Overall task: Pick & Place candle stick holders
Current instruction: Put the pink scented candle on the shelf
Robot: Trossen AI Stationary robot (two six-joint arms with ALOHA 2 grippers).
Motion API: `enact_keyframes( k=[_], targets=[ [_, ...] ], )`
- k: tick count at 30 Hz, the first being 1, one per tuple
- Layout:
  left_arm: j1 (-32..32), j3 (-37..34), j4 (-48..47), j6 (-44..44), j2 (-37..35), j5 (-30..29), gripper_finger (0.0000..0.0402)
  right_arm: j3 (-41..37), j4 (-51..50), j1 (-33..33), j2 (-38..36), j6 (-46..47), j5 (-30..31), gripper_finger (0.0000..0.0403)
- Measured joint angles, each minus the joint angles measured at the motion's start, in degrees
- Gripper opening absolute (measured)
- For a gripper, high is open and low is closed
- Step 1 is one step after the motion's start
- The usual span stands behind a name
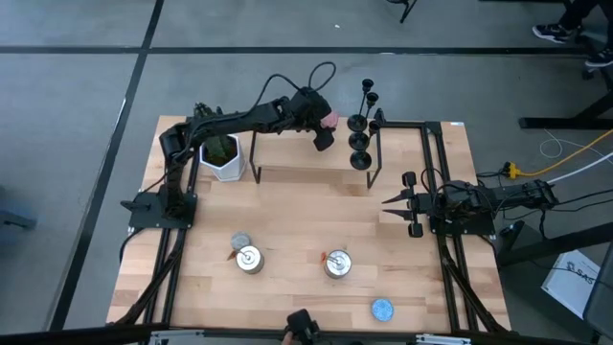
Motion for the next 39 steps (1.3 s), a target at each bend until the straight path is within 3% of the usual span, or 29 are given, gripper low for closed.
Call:
enact_keyframes(
  k=[39],
  targets=[
    [-0.95,0.00,-0.78,-3.12,0.02,-0.01,0.0295,0.00,0.00,0.00,0.00,0.00,0.01,0.0100]
  ],
)
